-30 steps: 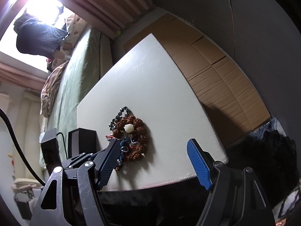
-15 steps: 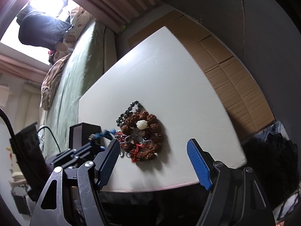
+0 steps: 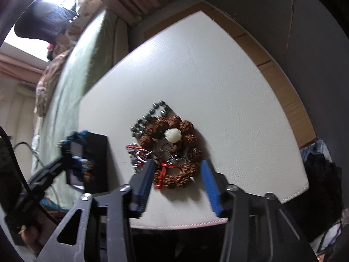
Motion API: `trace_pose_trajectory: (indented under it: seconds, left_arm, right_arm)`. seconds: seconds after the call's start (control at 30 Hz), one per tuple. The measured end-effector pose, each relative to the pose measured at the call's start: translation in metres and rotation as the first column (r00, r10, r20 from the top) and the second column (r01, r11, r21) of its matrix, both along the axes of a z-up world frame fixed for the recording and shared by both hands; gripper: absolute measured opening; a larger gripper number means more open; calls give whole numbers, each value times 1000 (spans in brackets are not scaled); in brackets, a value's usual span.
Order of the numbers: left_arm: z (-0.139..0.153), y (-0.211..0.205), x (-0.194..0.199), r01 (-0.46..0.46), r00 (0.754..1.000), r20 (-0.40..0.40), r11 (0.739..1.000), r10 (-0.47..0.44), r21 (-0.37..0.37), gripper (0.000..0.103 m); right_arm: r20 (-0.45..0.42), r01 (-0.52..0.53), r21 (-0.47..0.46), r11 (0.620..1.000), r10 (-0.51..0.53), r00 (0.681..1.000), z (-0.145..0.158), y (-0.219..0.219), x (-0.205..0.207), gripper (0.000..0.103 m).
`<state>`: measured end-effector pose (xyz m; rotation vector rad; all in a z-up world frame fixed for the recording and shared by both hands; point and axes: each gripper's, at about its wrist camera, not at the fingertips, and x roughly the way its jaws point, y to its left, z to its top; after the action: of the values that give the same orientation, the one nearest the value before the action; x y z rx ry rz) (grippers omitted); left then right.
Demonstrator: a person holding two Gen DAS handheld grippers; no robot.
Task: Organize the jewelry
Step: 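Lift the blue bracelet with the left gripper while the right grasps the brown bead bracelet, then lower the blue bracelet into the box and open the left gripper while the right lifts the brown bracelet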
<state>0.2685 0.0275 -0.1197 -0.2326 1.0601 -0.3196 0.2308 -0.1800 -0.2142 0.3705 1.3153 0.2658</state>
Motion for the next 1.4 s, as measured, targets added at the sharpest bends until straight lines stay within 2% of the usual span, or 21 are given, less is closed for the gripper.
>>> trace_pose_trajectory:
  seconds: [0.3,0.37,0.53,0.7,0.93,1.03,1.3,1.4]
  left_arm:
    - [7,10,-8,-14,1000,19,1000,14,-15,9]
    - [8,13,-10,-17,1000,21,1000,17,-16,9]
    - [12,19,-15,-27,999,32,999,27,-19,9]
    - [15,28,-20,-47,998,39,998,48,-31,9]
    - [20,39,-23,-64,997,48,997,66,-48,9]
    - [22,42,-26,-66,996,55,996,68,-54,9]
    - [28,61,-32,-94,993,69,993,99,-69,9]
    - [30,72,-33,-112,990,72,991,118,-75,9]
  right_arm:
    - [-30,-21,-179,984,16,999,-22,25,6,34]
    - [-25,-12,-217,976,7,1000,-23,28,6,21]
    - [61,32,-162,986,-22,998,-1,21,1,20]
    - [207,17,-73,997,-2,978,50,25,-19,20]
    - [293,-3,-30,1000,11,956,90,33,-41,20]
    - [337,-18,-27,999,26,941,107,37,-43,20]
    - [378,-38,-34,999,48,925,134,66,-33,20]
    - [412,-49,-34,998,59,909,151,70,-35,20]
